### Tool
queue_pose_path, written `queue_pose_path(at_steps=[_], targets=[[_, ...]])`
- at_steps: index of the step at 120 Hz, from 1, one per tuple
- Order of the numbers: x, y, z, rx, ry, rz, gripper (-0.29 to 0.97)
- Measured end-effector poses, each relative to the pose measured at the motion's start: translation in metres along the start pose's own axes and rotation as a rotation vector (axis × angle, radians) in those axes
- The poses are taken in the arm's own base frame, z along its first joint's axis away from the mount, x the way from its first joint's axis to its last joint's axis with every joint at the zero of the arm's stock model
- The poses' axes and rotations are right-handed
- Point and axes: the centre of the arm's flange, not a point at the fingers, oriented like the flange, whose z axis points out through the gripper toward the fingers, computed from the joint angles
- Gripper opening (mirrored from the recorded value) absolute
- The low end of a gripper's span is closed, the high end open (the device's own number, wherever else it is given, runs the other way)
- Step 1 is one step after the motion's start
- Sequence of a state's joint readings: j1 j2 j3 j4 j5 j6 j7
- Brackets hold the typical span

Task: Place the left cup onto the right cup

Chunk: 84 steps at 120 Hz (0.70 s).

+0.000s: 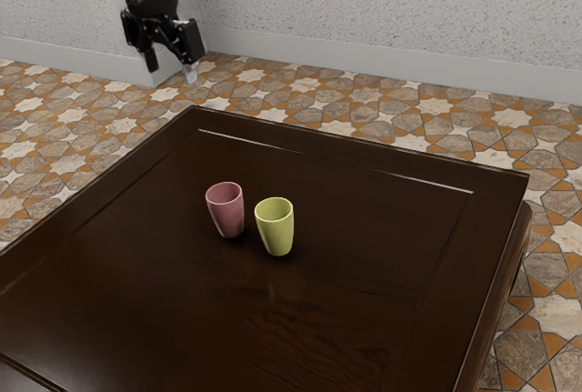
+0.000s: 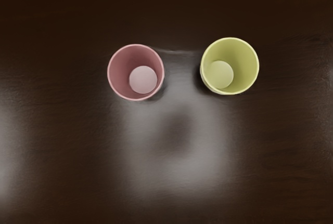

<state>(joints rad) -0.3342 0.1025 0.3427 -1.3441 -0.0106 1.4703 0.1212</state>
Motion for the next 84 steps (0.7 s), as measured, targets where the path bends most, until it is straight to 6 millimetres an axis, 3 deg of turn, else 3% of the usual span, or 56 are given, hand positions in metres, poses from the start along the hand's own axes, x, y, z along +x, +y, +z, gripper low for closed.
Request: queue_pose_path(at_steps=[16,34,58,84], targets=[[-0.002,0.011,0.018,0.026,-0.022,0.028,0.66],[0.016,0.003,0.067,0.043,-0.072,0.01,0.66],[0.058,-0.028,0.161,0.004,-0.124,-0.124,0.66],[0.058,-0.048,0.263,-0.034,-0.165,-0.331,0.66]])
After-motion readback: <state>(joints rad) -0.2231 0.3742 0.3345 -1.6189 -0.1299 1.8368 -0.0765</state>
